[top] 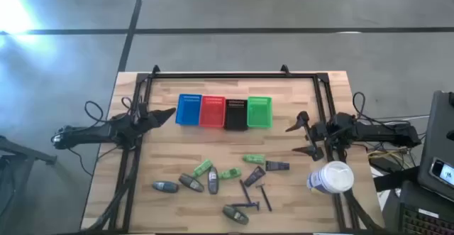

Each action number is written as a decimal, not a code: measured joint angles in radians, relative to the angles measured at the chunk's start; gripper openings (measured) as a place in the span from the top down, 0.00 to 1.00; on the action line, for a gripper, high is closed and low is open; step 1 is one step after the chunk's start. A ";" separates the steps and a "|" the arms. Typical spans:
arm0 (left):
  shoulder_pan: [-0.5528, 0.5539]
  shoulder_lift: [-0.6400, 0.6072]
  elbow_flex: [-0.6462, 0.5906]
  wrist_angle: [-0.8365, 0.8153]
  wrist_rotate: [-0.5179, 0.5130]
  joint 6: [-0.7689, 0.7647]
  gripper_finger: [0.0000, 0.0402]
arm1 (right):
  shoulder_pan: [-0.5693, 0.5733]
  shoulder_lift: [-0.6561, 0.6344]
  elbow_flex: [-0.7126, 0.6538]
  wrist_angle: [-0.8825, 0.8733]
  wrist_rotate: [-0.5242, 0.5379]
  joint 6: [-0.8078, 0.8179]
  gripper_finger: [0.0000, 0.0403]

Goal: Pick & Place Travel size toiletries

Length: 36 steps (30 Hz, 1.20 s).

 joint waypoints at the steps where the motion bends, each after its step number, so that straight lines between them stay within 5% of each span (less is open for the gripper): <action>1: 0.000 0.000 0.000 0.000 0.000 0.000 0.05 | 0.000 0.000 0.000 0.000 0.000 0.000 0.10; 34: 0.000 0.000 0.000 0.000 0.000 0.000 0.05 | 0.000 0.000 0.000 0.000 0.000 0.000 0.10; 36: 0.000 0.000 0.000 0.000 0.000 0.000 0.05 | 0.001 0.003 0.000 0.035 0.127 0.024 0.10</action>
